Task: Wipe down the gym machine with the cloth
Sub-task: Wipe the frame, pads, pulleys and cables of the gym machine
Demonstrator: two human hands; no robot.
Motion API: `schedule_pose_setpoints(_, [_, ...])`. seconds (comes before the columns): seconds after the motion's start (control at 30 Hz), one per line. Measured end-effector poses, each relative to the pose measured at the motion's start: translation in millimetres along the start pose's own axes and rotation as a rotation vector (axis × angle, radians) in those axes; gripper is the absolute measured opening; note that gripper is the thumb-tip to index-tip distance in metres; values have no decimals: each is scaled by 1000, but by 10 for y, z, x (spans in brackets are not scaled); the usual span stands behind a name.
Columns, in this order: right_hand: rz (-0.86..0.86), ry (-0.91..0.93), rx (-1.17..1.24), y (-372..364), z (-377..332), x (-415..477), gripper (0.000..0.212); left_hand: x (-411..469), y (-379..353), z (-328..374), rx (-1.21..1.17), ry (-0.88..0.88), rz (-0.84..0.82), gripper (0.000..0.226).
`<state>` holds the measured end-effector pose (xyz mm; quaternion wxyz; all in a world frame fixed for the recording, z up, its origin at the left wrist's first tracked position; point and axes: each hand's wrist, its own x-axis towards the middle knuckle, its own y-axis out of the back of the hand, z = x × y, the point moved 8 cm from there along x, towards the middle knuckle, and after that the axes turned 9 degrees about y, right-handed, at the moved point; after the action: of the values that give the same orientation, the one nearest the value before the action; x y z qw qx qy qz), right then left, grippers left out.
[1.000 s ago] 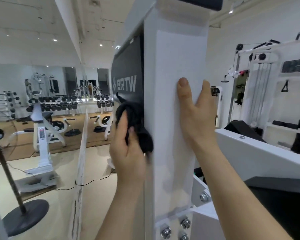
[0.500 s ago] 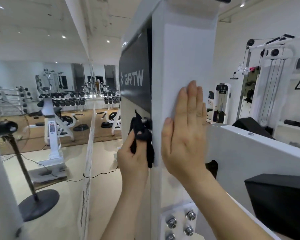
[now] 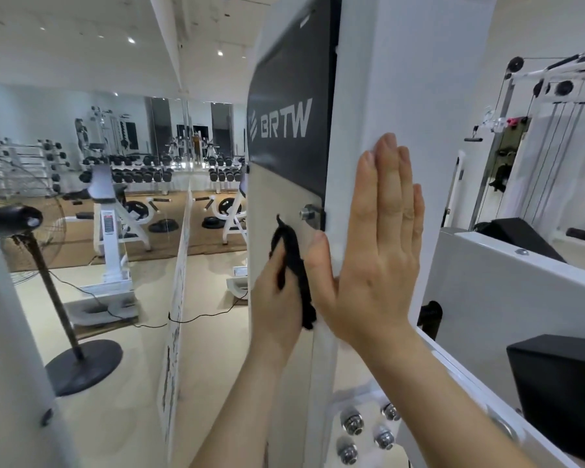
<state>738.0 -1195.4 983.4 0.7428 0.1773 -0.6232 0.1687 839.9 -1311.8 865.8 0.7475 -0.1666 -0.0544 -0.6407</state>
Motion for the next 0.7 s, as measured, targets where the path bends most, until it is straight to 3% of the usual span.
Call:
schedule_pose_setpoints(0.13, [29,7,6,3,-20,8,62,-1135,-19,-195,43,-266,-2,47])
schedule_pose_setpoints(0.2, [33,5,18,2,-17,19,61,-1058,-100,-102,98,-352,-4,48])
schedule_pose_setpoints(0.37, [8,-27,56,14,-30,12,61,-96,-36,-13,-24,-62,4,38])
schedule_pose_setpoints(0.5, [-22,-42,27,19,-30,5,62,-656,11,-536,62,65,43,41])
schedule_pose_setpoints(0.57, [-33,-52,39,21,-19,-9,62,-1220,64,-592,155,-54,121,49])
schedule_pose_setpoints(0.7, [-93,-114,239,68,-13,-2,59,-1784,-143,-119,472,-381,85,54])
